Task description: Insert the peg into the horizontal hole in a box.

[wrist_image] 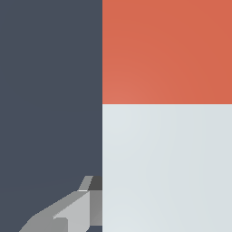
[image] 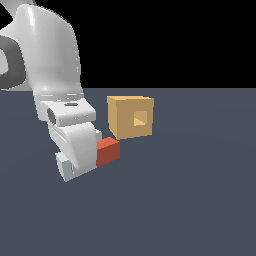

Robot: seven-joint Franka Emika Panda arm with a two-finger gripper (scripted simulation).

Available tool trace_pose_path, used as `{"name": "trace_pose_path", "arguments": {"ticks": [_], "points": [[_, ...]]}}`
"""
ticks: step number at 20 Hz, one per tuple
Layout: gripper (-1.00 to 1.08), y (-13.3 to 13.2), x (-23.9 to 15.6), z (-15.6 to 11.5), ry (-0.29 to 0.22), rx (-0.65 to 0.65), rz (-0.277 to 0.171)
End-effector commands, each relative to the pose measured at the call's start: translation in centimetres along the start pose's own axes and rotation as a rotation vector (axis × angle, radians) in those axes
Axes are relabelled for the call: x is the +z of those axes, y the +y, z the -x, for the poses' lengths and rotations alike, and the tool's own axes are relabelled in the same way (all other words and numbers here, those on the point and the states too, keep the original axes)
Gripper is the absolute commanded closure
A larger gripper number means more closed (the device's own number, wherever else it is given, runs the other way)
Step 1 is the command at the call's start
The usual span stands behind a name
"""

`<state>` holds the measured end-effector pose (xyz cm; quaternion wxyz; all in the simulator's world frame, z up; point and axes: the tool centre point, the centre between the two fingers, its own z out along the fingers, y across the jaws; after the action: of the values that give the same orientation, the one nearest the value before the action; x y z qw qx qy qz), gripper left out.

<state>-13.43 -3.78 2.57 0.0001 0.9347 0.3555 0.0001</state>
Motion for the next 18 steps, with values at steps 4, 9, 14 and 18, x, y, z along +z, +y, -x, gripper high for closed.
{"name": "trace_pose_path", "arguments": {"ticks": [4,9,14,18], "points": [[1.08,-0.1,0.1,0.0,0.000,0.000,-0.001],[1.08,0.1,0.0,-0.1,0.000,-0.007,0.000],[1.08,1.0,-0.2,-0.7,0.000,-0.053,0.000],[1.08,2.1,-0.5,-1.6,-0.001,-0.121,0.001]]}}
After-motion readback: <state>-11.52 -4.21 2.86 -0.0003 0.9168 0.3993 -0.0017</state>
